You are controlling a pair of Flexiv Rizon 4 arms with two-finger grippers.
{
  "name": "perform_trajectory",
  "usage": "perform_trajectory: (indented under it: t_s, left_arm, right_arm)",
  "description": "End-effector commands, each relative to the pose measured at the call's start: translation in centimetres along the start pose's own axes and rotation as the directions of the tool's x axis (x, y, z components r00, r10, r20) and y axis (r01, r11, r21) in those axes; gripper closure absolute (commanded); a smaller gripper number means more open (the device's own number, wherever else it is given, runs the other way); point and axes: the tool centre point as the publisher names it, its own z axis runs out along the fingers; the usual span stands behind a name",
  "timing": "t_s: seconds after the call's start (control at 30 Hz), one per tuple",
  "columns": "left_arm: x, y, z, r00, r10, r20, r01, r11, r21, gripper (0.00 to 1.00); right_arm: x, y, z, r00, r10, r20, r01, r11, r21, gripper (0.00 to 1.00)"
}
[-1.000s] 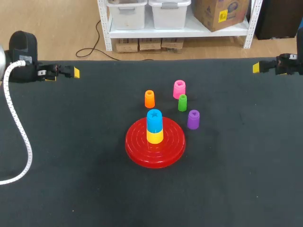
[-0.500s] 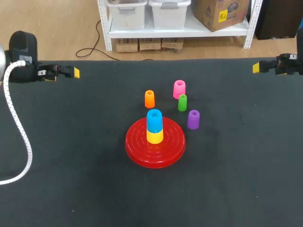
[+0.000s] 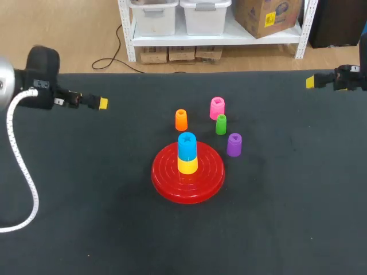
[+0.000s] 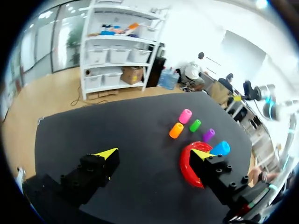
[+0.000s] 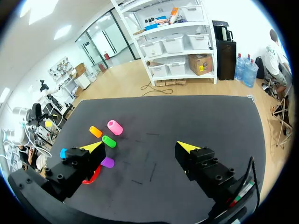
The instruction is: Pick up and stack the cylinders on the red base in this order: pink,purple,orange,green
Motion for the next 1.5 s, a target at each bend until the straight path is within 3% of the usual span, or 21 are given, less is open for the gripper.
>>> perform_trajectory:
  t_s: [0.03,0.23,0.4,0.7,0.9,1.5]
  left_arm:
    - [1.2,0.4,-1.1,0.991,0.043,0.128,-0.069,0.976,0.204,0.00]
    - [1.4,-0.8,-2.0,0.984,0.078,0.162,-0.115,0.965,0.234,0.00]
    - [1.7,-2.3,-1.5,0.985,0.136,0.110,-0.160,0.951,0.263,0.00]
    - [2.1,-4.7,0.0,0.966,0.257,-0.016,-0.246,0.941,0.233,0.00]
    - [2.9,-5.8,0.4,0.954,0.298,-0.042,-0.281,0.931,0.234,0.00]
    - [3.9,-6.0,0.1,0.931,0.365,-0.008,-0.343,0.882,0.323,0.00]
  right_arm:
    - [0.0,0.0,0.0,1.000,0.000,0.000,0.000,1.000,-0.002,0.00]
    - [0.0,0.0,0.0,1.000,0.000,0.000,0.000,1.000,-0.002,0.00]
    - [0.0,0.0,0.0,1.000,0.000,0.000,0.000,1.000,-0.002,0.00]
    - [0.0,0.0,0.0,1.000,0.000,0.000,0.000,1.000,-0.002,0.00]
    - [0.0,0.0,0.0,1.000,0.000,0.000,0.000,1.000,-0.002,0.00]
    - [0.0,0.0,0.0,1.000,0.000,0.000,0.000,1.000,-0.002,0.00]
